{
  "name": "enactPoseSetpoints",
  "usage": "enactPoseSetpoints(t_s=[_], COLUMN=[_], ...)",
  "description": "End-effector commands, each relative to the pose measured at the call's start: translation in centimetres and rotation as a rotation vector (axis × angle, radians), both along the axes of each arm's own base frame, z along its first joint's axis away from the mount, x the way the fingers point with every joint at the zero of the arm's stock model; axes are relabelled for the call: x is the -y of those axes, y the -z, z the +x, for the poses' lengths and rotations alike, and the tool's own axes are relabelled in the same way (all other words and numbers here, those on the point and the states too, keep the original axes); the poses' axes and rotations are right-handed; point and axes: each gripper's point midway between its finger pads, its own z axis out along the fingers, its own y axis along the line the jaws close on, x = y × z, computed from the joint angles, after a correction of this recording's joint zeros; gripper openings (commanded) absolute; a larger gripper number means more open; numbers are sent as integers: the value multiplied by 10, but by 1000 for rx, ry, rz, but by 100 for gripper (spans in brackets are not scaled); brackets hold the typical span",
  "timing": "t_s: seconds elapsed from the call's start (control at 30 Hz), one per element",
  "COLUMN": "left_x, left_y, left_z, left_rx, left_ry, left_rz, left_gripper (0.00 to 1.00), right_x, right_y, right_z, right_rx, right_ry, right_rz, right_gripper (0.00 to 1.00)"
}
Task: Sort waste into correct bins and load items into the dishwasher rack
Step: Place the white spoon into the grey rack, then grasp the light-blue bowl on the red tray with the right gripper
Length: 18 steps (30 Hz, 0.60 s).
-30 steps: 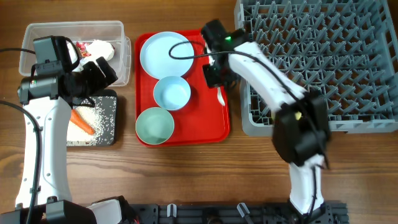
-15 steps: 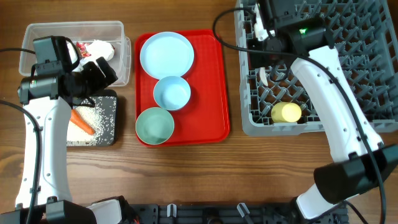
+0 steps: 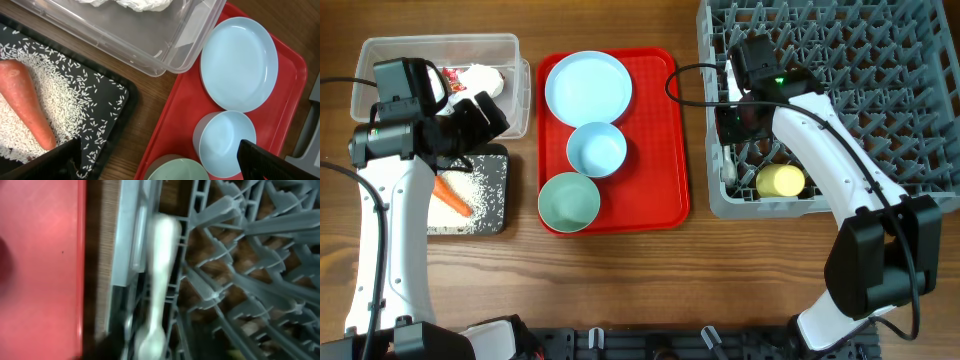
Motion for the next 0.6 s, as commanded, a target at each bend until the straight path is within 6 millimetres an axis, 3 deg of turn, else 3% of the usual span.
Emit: enactPoseSetpoints(t_s=[0.0, 0.07, 0.17, 0.43, 0.57], left_x=[-4, -4, -4, -4, -4], left_y=[1, 1, 1, 1, 1], left_z=[2, 2, 2, 2, 2], left_rx=[-3, -3, -3, -3, -3], left_ry=[-17, -17, -17, -17, -17], left_rz=[3, 3, 3, 3, 3], left_gripper=[100, 100, 100, 100, 100], right_x=[-8, -9, -21, -74, -106], right_y=[1, -1, -19, -113, -121], right_z=[0, 2, 5, 16, 12], right_rx=[0, 4, 16, 163, 182], right_ry=[-16, -18, -38, -147, -156], right_rz=[32, 40, 102, 302, 349], right_gripper=[55, 56, 56, 56, 56])
